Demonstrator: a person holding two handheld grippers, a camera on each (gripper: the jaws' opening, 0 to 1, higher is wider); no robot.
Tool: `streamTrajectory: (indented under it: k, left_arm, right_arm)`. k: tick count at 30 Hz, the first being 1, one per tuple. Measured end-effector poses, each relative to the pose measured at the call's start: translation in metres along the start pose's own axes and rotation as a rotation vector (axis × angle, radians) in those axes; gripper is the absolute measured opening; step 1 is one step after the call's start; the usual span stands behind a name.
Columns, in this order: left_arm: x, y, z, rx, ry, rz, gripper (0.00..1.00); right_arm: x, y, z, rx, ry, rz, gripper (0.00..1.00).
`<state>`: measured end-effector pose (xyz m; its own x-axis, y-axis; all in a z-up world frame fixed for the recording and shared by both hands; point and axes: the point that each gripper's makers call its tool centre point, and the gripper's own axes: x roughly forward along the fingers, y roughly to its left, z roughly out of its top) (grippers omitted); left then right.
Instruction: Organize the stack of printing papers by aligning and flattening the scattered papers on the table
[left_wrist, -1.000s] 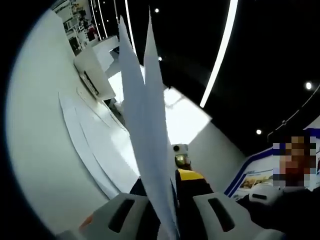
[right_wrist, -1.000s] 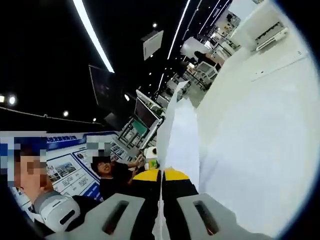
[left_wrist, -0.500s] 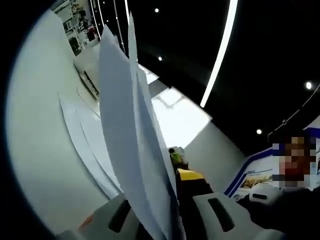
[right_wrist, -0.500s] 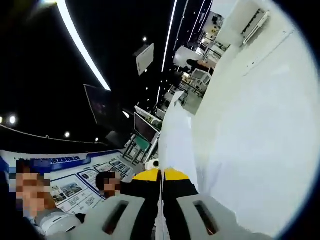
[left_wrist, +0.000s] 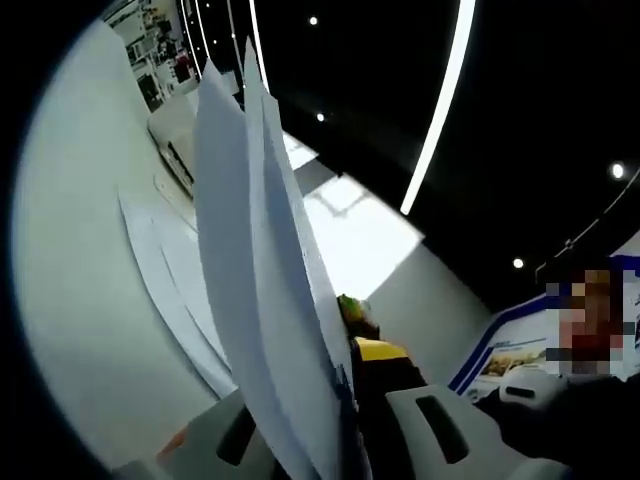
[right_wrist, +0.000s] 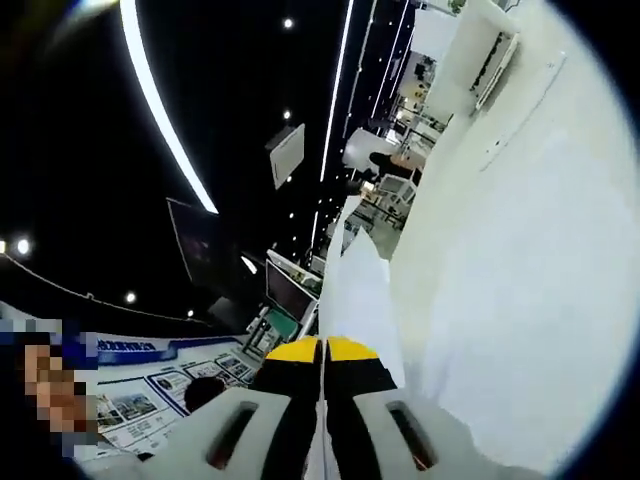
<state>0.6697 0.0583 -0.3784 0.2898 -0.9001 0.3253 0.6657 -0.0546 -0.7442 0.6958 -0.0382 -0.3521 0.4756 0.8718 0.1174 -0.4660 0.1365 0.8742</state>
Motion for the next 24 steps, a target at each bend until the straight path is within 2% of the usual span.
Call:
streamTrajectory:
  k: [4, 8, 11, 17, 24]
  left_arm:
    - [0.000, 0.000, 0.000, 0.002, 0.001, 0.001, 0.12]
    - [-0.001, 0.000, 0.000, 0.002, 0.001, 0.001, 0.13]
    - [-0.002, 0.001, 0.001, 0.002, 0.002, 0.000, 0.13]
    - [-0.001, 0.000, 0.001, 0.003, -0.001, 0.001, 0.13]
    - [0.001, -0.001, -0.001, 0.003, 0.000, 0.000, 0.14]
  right_arm:
    - [0.000, 0.000, -0.006, -0.010, -0.024, -0.010, 0.00]
    - [0.000, -0.006, -0.012, 0.002, -0.005, -0.020, 0.00]
    - [-0.008, -0.008, -0.006, 0.048, -0.032, -0.010, 0.00]
    - [-0.013, 0.004, -0.009, 0.235, -0.050, 0.103, 0.00]
    - [-0.007, 0.004, -0.016, 0.242, -0.050, 0.102, 0.00]
